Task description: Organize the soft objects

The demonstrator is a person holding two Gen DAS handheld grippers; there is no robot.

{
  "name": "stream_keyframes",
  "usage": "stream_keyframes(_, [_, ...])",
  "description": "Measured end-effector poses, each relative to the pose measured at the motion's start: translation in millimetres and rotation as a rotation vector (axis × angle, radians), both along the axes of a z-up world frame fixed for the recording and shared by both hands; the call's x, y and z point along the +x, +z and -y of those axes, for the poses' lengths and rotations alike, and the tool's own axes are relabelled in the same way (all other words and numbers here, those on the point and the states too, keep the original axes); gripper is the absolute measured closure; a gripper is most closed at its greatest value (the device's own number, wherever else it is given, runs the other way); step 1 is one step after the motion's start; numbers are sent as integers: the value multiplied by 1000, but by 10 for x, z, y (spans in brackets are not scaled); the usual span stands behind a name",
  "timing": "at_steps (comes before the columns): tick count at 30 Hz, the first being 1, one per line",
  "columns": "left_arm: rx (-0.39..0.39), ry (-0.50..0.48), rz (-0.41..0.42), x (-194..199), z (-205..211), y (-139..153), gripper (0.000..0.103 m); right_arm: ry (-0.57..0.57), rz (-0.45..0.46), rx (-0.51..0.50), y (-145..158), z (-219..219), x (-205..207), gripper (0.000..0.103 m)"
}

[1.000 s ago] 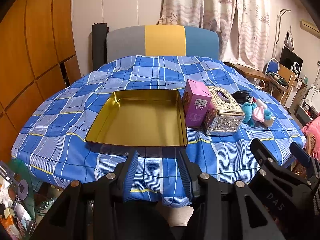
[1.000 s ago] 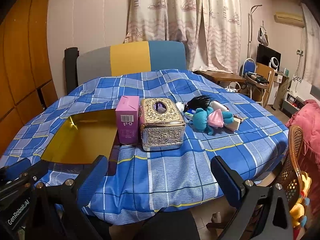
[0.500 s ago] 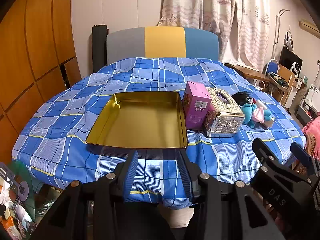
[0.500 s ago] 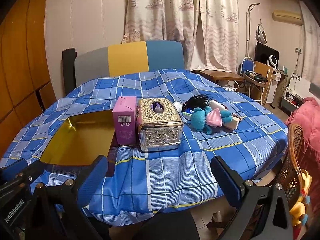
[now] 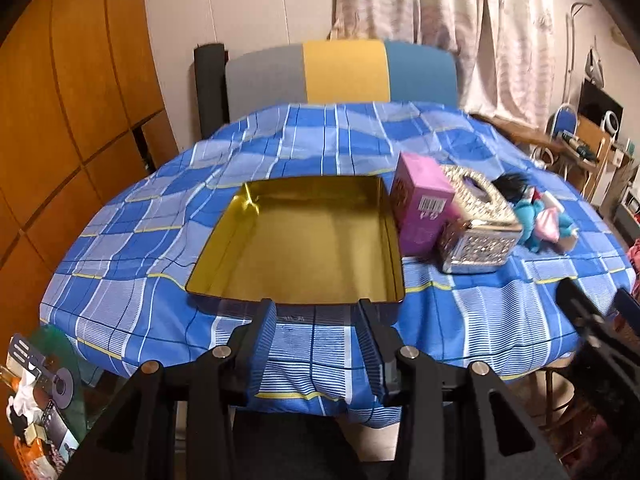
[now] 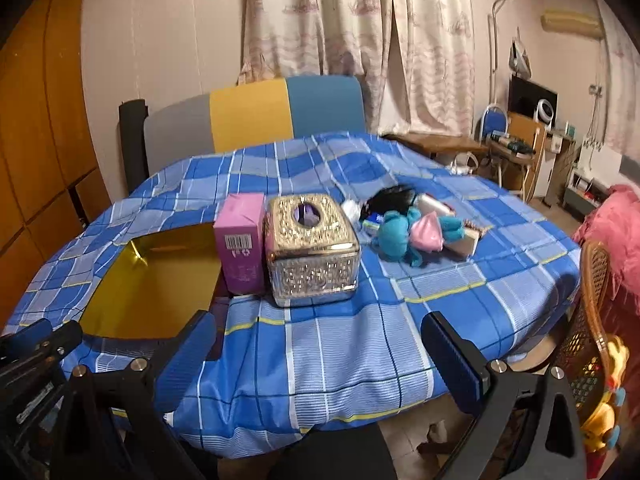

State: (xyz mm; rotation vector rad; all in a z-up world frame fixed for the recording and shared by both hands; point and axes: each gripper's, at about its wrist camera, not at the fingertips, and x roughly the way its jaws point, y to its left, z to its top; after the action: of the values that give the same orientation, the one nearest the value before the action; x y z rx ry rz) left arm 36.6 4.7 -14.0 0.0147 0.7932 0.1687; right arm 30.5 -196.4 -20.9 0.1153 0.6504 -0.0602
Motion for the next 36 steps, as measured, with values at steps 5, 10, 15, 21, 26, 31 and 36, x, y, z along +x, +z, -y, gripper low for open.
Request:
stream_keyframes(5, [4,-2,-32,101,23,-85,62,-10,12,-6,8,41,15,0])
stream_keyframes(10, [-8,-12,-31,78,68,-76,62,-15,29,-28,42,24,-9,0])
stream_keyframes(15, [-15,-29,-10,13,111,-4,62,-14,41,-39,69,8,-25,0])
stream_keyframes(21, [-17,-67,6,-42,201,53,62,-29,34,-44,50,41,0,0])
stream_keyframes(26, [-77,-148,-10,-1,254,26,62,-30,36,-18,36,119,45,0])
stream_keyframes(31, [-95,-212,-93,133,394,-116,62,11,31,-5,-39,220,197,0])
stream_keyframes(36, [-152,-257,-134,274,484,-218,62,16,-47,28,-273,524,476,0])
